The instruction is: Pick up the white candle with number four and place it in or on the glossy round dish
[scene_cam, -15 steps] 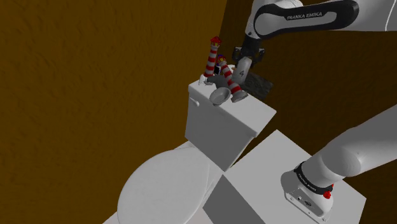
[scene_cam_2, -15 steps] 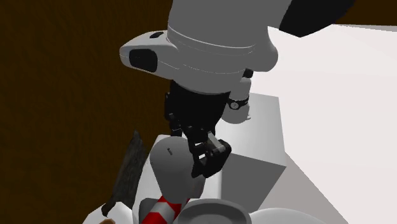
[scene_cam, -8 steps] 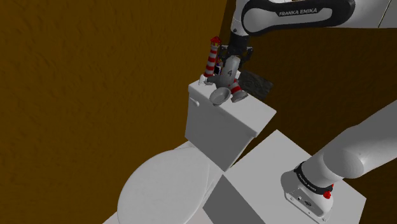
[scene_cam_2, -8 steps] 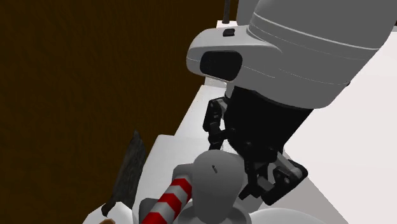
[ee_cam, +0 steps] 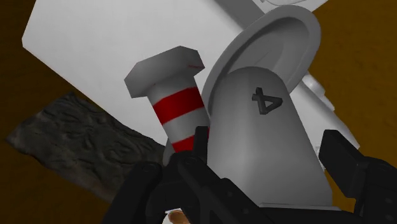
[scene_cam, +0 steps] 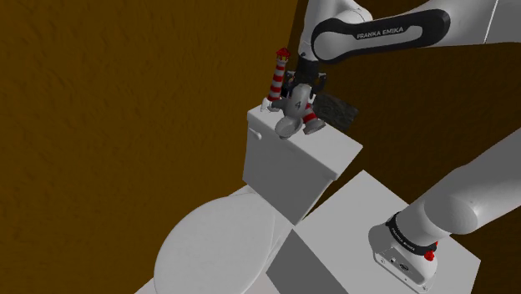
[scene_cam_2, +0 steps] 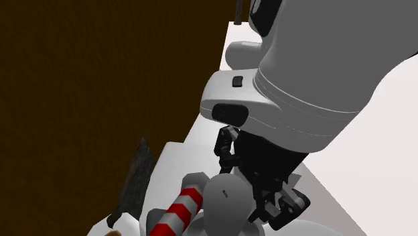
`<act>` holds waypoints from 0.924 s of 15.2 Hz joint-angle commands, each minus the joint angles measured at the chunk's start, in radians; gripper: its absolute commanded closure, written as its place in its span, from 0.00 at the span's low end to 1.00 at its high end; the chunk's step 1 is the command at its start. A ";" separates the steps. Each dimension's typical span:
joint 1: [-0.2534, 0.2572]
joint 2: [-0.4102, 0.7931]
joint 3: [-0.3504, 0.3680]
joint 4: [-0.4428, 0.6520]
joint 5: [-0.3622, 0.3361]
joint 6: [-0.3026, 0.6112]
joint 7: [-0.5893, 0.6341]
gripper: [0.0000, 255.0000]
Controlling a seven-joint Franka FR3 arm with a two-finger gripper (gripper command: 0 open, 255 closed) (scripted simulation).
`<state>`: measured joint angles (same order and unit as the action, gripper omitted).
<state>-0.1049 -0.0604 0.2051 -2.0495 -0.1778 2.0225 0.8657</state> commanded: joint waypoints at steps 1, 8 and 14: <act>0.001 0.005 0.001 -0.018 -0.003 0.024 0.007 1.00; 0.000 0.037 0.001 -0.078 -0.021 0.113 0.030 1.00; 0.000 0.048 0.001 -0.093 -0.027 0.137 0.037 1.00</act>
<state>-0.1051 -0.0137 0.2067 -2.1415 -0.2040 2.1585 0.9023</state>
